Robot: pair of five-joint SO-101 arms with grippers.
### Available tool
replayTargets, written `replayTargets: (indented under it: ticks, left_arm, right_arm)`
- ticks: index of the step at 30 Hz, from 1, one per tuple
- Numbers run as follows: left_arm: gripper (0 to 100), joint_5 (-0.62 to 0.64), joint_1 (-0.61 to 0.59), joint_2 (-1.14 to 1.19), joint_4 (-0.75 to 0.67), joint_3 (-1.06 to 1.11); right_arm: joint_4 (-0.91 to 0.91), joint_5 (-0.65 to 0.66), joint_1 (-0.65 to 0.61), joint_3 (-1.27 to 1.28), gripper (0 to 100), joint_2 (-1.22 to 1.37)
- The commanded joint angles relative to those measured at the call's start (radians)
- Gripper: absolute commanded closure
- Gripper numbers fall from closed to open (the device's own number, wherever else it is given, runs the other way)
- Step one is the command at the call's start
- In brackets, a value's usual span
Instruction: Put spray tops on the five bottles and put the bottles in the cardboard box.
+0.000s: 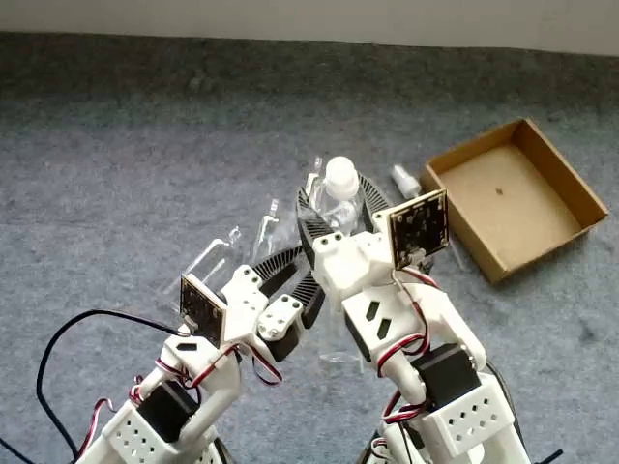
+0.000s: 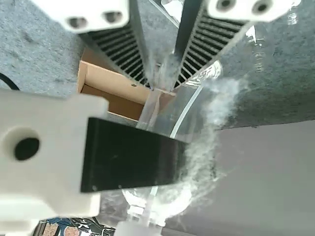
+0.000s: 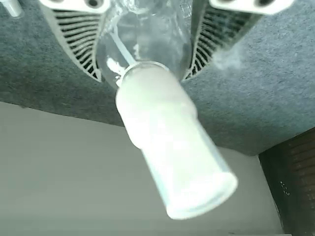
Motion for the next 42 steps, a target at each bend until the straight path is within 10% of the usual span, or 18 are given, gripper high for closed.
replayTargets:
  ticks: [1, 13, 29, 42]
  left_arm:
    - [99, 0.009, -0.041, -0.001, 0.0, 0.021]
    - [99, 0.009, -0.076, -0.001, 0.002, 0.021]
    - [99, 0.003, -0.079, -0.008, 0.008, 0.021]
    - [99, 0.002, -0.084, -0.008, 0.072, 0.021]
  right_arm:
    - [0.004, -0.002, -0.015, -0.067, 85.3, 0.002]
    - [0.004, -0.002, 0.002, -0.065, 85.3, 0.002]
    - [-0.145, 0.112, 0.53, -0.07, 85.3, 0.042]
    - [-0.493, 0.109, 0.783, -0.145, 85.3, 0.578]
